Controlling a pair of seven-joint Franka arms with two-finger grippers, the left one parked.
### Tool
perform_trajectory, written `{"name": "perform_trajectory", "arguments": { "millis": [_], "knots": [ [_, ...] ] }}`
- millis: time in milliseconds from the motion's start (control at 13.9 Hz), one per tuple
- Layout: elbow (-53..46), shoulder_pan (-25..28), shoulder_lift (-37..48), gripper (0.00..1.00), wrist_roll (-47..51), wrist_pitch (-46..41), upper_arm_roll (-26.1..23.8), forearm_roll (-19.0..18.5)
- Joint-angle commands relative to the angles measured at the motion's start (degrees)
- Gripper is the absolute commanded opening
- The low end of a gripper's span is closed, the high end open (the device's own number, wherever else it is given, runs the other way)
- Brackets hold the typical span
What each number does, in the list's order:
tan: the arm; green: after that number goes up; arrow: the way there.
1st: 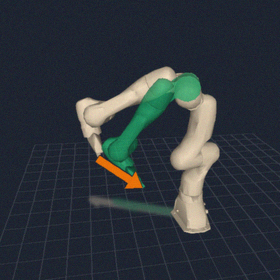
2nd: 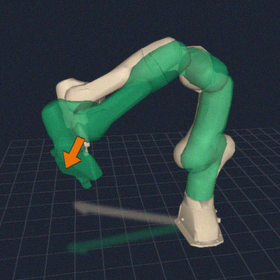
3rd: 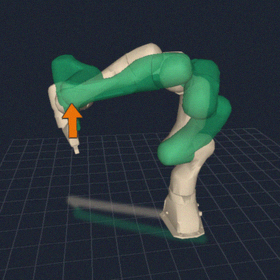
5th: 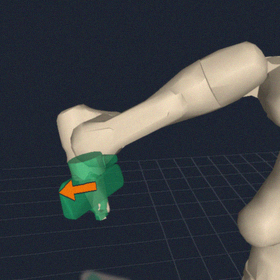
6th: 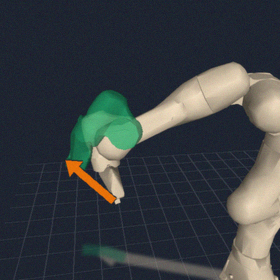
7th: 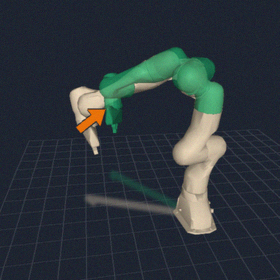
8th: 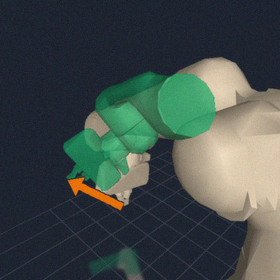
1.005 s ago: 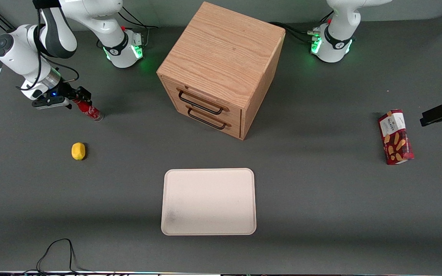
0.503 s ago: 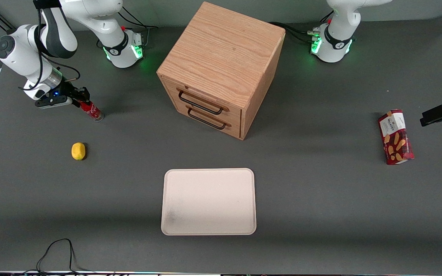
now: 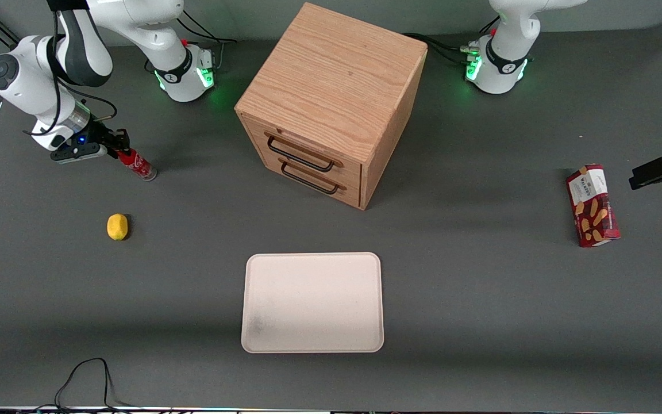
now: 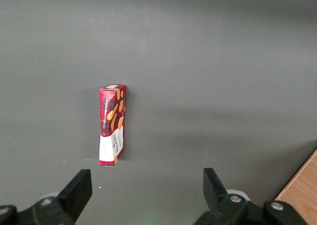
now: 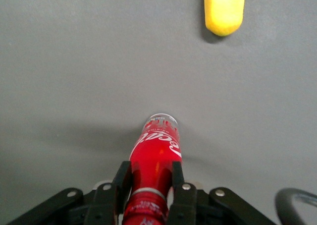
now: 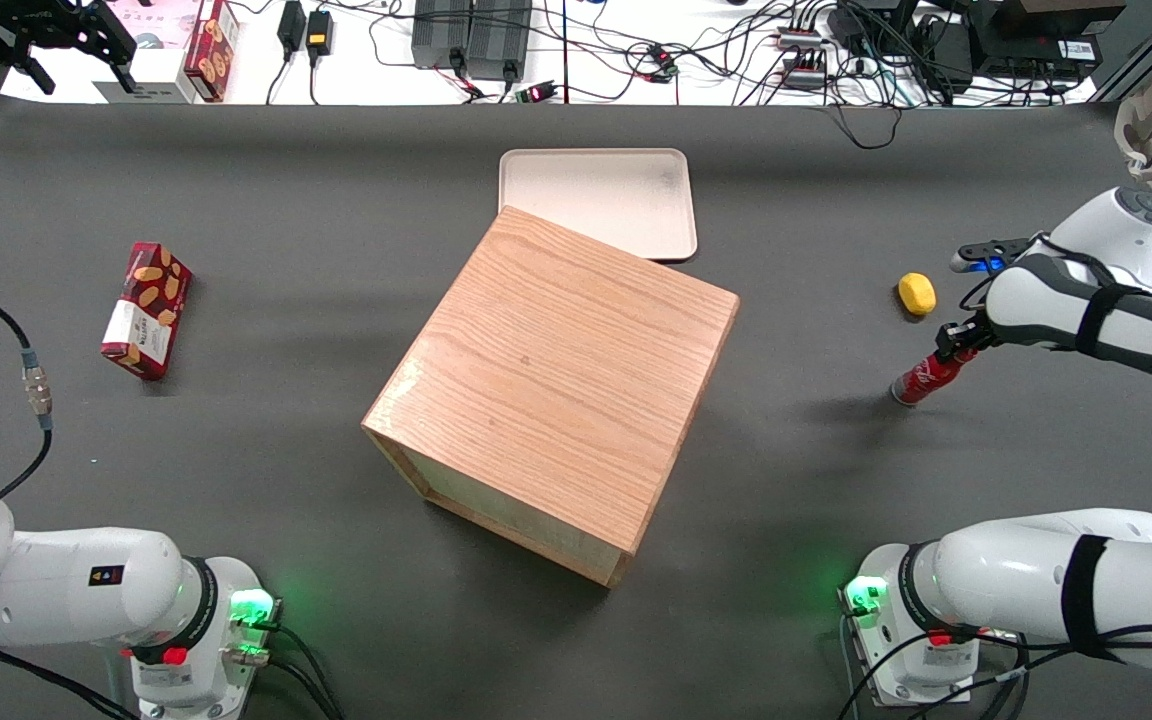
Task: Place coke bottle on tray
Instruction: 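Close the right gripper on the bottle and lift it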
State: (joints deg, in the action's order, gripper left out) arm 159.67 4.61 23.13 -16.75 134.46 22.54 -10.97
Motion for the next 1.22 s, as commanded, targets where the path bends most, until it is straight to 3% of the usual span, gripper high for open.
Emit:
{"name": "perform_trajectory", "arguments": {
  "millis": [0, 646, 790, 1149],
  "knots": [
    [-4.26, 0.14, 2.89, 0.00, -0.74, -7.16, 0.14, -2.13],
    [-34.57, 0.40, 1.05, 0.00, -0.48, -35.38, -9.26, -1.16],
    [-42.13, 1.19, -1.05, 0.00, -0.66, -40.39, -9.97, 0.58],
    [-53.57, 2.16, -7.99, 0.00, -3.29, -43.23, -10.06, 4.98]
  ]
}}
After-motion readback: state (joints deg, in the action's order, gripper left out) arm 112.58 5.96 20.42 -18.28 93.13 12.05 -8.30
